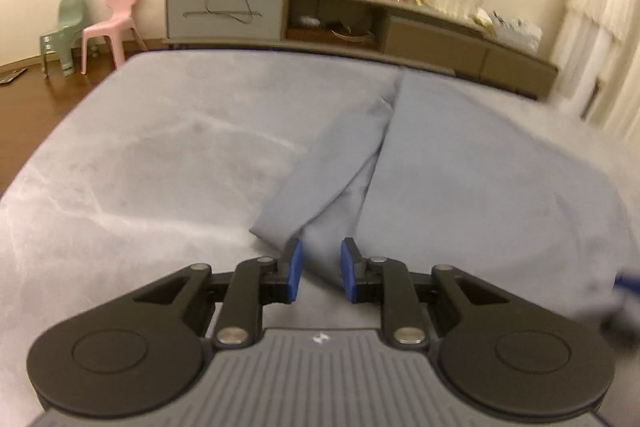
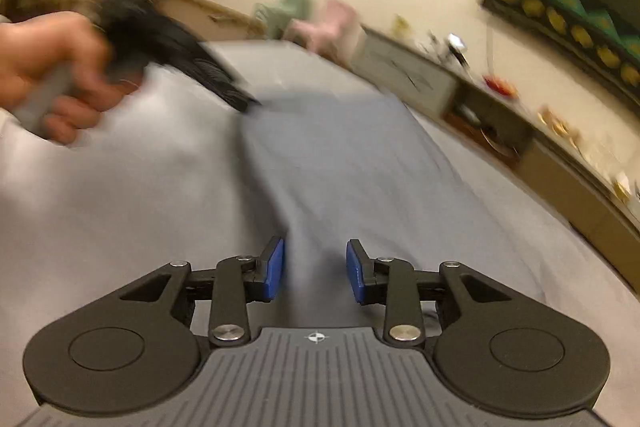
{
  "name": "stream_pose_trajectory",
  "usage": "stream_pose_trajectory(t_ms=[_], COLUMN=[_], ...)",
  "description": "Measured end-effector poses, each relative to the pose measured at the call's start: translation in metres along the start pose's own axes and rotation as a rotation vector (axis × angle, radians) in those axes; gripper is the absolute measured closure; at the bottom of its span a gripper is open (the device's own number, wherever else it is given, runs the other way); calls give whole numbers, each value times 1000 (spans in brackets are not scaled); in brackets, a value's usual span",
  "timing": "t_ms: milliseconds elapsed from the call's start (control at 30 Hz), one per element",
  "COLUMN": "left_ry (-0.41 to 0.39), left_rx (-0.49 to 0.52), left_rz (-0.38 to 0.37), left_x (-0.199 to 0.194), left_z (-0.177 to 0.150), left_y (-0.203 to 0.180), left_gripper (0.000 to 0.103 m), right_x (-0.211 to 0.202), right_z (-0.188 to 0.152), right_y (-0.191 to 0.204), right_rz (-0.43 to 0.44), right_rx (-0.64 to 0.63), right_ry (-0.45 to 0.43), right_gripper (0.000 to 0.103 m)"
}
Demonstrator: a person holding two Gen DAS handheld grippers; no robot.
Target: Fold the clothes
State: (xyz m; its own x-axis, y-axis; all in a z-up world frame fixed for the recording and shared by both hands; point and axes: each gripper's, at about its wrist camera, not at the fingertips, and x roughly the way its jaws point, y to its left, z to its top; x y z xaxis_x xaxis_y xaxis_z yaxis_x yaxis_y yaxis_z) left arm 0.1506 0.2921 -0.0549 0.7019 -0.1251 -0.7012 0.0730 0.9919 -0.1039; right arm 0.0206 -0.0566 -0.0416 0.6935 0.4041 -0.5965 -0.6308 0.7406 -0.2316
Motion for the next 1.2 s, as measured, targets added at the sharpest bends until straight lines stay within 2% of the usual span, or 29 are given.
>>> stream_pose_trajectory(t_ms=[100, 167, 267, 367, 467, 533, 567, 667, 733, 800, 833, 867, 967, 1067, 1100, 1167, 1200], left_ry=[45, 55, 15, -88, -113, -129, -137, -91, -46, 9, 13, 17, 35, 11, -6, -54, -76], left_rx=[74, 193, 252, 165, 180, 190, 195, 223, 185, 156, 167, 178, 189, 200, 206, 237, 255], left_rz=[-113, -137, -128, -181, -199, -210, -216, -180, -158, -139, -142, -146, -145, -144, -150, -174, -196], left_x=[-4, -6, -20, -49, -41, -35, -32, 8, 34, 57, 59, 61, 60, 48, 41, 24, 15], left_z=[-3, -7, -8, 3, 23, 36, 42, 55, 49, 41, 40, 38, 38, 45, 48, 52, 53], left_y=[-24, -49, -60, -46, -61, -72, -77, -100, -98, -94, -92, -91, -88, -92, -96, -106, -113], left_gripper=[81, 84, 86, 85, 85, 85, 83, 82, 82, 82, 82, 82, 82, 84, 84, 84, 83], right_x=[-5, -9, -21, -58, -87, -81, -69, -7, 39, 74, 91, 98, 90, 48, 26, -23, -41], right_z=[-13, -24, -40, -36, -23, -13, -8, 5, 9, -3, -11, -18, -25, -21, -23, -36, -43], right_y=[-42, -70, -96, -108, -122, -128, -130, -152, -174, -195, -206, -216, -239, -238, -231, -210, -197], right_rz=[-92, -152, -195, -179, -119, -123, -133, -176, -213, -246, -261, -261, -193, -267, -251, -155, -115], right_rx=[46, 78, 104, 188, 278, 262, 244, 227, 220, 214, 210, 221, 364, 411, 438, 477, 469], right_ry=[50, 83, 130, 67, -48, -68, -63, -2, 63, 164, 216, 218, 199, 114, 52, -61, -90], right_gripper=[68, 68, 67, 67, 65, 65, 65, 65, 65, 66, 60, 57, 56, 57, 57, 54, 47])
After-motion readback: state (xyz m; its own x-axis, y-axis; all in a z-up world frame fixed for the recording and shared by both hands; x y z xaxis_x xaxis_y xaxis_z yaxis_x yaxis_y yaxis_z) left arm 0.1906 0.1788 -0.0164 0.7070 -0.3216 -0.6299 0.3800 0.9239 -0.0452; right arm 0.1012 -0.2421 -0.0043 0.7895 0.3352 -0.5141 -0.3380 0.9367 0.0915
